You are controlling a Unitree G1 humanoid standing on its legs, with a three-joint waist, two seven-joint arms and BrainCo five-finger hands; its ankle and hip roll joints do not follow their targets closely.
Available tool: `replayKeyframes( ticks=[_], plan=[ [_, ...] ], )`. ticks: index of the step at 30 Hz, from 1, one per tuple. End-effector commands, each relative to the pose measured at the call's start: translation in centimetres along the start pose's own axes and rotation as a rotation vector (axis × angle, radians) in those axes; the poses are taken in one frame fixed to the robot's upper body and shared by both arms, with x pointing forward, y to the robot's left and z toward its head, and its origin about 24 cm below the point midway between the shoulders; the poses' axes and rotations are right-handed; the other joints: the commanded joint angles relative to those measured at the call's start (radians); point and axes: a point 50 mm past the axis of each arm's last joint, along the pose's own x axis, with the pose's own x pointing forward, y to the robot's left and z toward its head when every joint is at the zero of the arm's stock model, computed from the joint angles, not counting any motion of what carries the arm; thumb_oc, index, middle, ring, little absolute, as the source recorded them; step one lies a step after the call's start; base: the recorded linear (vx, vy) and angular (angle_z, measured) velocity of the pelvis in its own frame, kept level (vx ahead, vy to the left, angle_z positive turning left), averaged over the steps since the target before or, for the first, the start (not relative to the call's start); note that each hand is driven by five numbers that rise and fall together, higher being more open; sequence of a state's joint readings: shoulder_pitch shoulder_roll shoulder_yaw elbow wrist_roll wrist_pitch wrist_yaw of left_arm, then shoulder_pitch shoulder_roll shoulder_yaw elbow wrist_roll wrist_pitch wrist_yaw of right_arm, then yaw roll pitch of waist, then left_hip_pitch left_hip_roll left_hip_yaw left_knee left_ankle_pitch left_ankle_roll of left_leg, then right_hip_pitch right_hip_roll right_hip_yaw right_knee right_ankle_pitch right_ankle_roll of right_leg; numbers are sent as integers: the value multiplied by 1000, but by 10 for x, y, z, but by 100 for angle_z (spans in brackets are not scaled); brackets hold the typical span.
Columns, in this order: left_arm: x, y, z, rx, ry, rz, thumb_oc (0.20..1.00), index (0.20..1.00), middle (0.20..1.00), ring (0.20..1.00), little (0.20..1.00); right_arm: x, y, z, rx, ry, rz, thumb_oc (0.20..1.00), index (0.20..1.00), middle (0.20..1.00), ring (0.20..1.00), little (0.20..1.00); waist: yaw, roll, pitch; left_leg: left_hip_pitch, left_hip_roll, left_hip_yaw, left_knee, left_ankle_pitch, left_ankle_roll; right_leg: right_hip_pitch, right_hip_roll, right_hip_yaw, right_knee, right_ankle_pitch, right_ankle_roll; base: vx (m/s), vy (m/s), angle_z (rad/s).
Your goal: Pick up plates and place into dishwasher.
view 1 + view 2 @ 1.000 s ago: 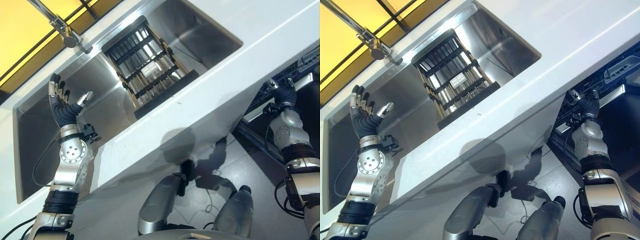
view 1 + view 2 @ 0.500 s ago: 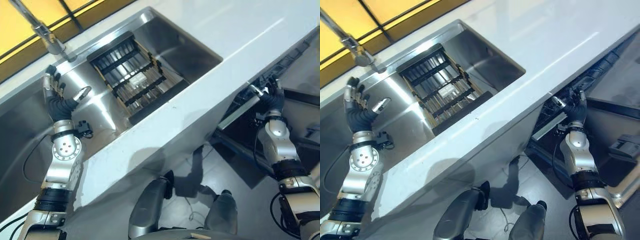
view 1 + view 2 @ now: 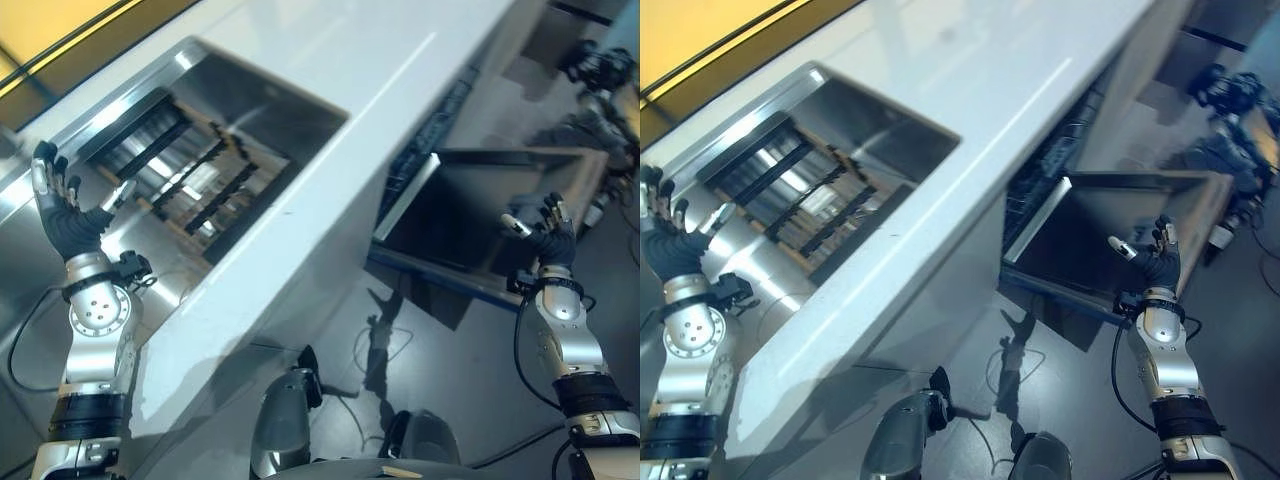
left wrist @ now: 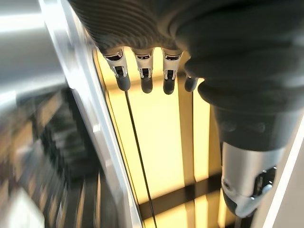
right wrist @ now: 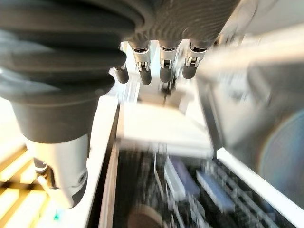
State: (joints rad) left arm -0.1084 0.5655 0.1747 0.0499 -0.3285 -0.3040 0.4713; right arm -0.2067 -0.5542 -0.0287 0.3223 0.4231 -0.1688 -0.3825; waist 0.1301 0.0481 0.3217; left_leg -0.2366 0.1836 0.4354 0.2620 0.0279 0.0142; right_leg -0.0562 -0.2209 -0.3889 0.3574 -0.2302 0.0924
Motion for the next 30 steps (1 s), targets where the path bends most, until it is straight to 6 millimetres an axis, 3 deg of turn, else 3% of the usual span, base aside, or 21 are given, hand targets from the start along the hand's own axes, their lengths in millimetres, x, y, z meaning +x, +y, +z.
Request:
replayKeyframes(
  ticks=[1, 4, 5, 6, 11, 14, 19, 21, 22, 24, 25, 30],
  plan=[
    [0, -3, 7, -18, -64, -7, 1000, 1000, 1000, 1000, 1000, 5, -2, 19, 49, -122, -45, 1000, 1000, 1000, 1000, 1000, -15, -59, -38, -52, -66, -15, 80, -130, 22, 137, -73, -2, -45, 154, -22, 0, 0, -23],
    [0, -3, 7, -18, -64, -7, 1000, 1000, 1000, 1000, 1000, 5, -2, 19, 49, -122, -45, 1000, 1000, 1000, 1000, 1000, -15, -59, -38, -52, -66, -15, 80, -130, 22, 137, -73, -2, -45, 154, -22, -40, -48, -4],
    [-1, -6, 7, -14, -61, -34, 1000, 1000, 1000, 1000, 1000, 0, -5, 20, 41, -131, -149, 1000, 1000, 1000, 1000, 1000, -36, -51, -24, -71, -29, -13, 78, -94, 1, 136, -16, 28, -84, 79, -31, -300, -166, 4],
    [-5, -7, 3, -9, -46, -21, 1000, 1000, 1000, 1000, 1000, -1, -13, 16, 43, -112, -271, 1000, 1000, 1000, 1000, 1000, -69, -24, 2, -93, 24, -8, 98, -72, -12, 118, 9, 51, -72, 21, -44, -349, -173, 11],
    [-16, -5, -4, 2, -2, -24, 1000, 1000, 1000, 1000, 1000, -12, -23, -3, 44, -26, -393, 1000, 1000, 1000, 1000, 1000, -107, 11, 23, -110, 70, 4, 160, -88, -14, 54, 19, 73, 36, -29, -72, -87, -4, -20],
    [-21, -6, -8, -6, 17, -14, 1000, 1000, 1000, 1000, 1000, -17, -26, -10, 23, -4, -389, 1000, 1000, 1000, 1000, 1000, -134, 50, 39, -134, 90, 4, 197, -87, -20, -15, 13, 97, 138, -62, -94, -11, 120, -24],
    [-26, -17, -10, -48, 24, 18, 1000, 1000, 1000, 1000, 1000, -15, -18, -18, 51, 38, -303, 1000, 1000, 1000, 1000, 1000, -168, 133, 103, -205, 76, -56, 242, -58, -33, -214, 15, 166, 356, -134, -138, -88, 176, -28],
    [-24, -23, -8, -57, 15, 22, 1000, 1000, 1000, 1000, 1000, -12, -12, -18, 117, 49, -280, 1000, 1000, 1000, 1000, 1000, -175, 147, 122, -249, 71, -66, 271, -57, -31, -289, 15, 181, 427, -158, -152, -133, 88, -42],
    [-23, -24, -7, -62, 11, 23, 1000, 1000, 1000, 1000, 1000, -11, -11, -18, 131, 47, -272, 1000, 1000, 1000, 1000, 1000, -181, 148, 130, -263, 62, -83, 299, -83, -41, -314, 10, 198, 470, -190, -153, -98, 54, -17],
    [-19, -31, -6, -75, 8, 17, 1000, 1000, 1000, 1000, 1000, -7, -5, -20, 203, 57, -270, 1000, 1000, 1000, 1000, 1000, -190, 170, 161, -303, 68, -70, 326, -73, -23, -395, 5, 201, 553, -204, -175, -102, 39, 4],
    [-17, -35, -5, -79, 8, 6, 1000, 1000, 1000, 1000, 1000, -5, -3, -21, 209, 59, -285, 1000, 1000, 1000, 1000, 1000, -198, 170, 174, -324, 49, -86, 377, -123, -28, -428, -5, 219, 611, -246, -177, -36, -8, 4],
    [-12, -50, 2, -93, -4, -23, 1000, 1000, 1000, 1000, 1000, 8, 2, -14, 273, 48, -311, 1000, 1000, 1000, 1000, 1000, -202, 197, 198, -445, 26, -106, 511, -180, -3, -602, -47, 249, 795, -306, -193, -32, -11, 12]
  ],
)
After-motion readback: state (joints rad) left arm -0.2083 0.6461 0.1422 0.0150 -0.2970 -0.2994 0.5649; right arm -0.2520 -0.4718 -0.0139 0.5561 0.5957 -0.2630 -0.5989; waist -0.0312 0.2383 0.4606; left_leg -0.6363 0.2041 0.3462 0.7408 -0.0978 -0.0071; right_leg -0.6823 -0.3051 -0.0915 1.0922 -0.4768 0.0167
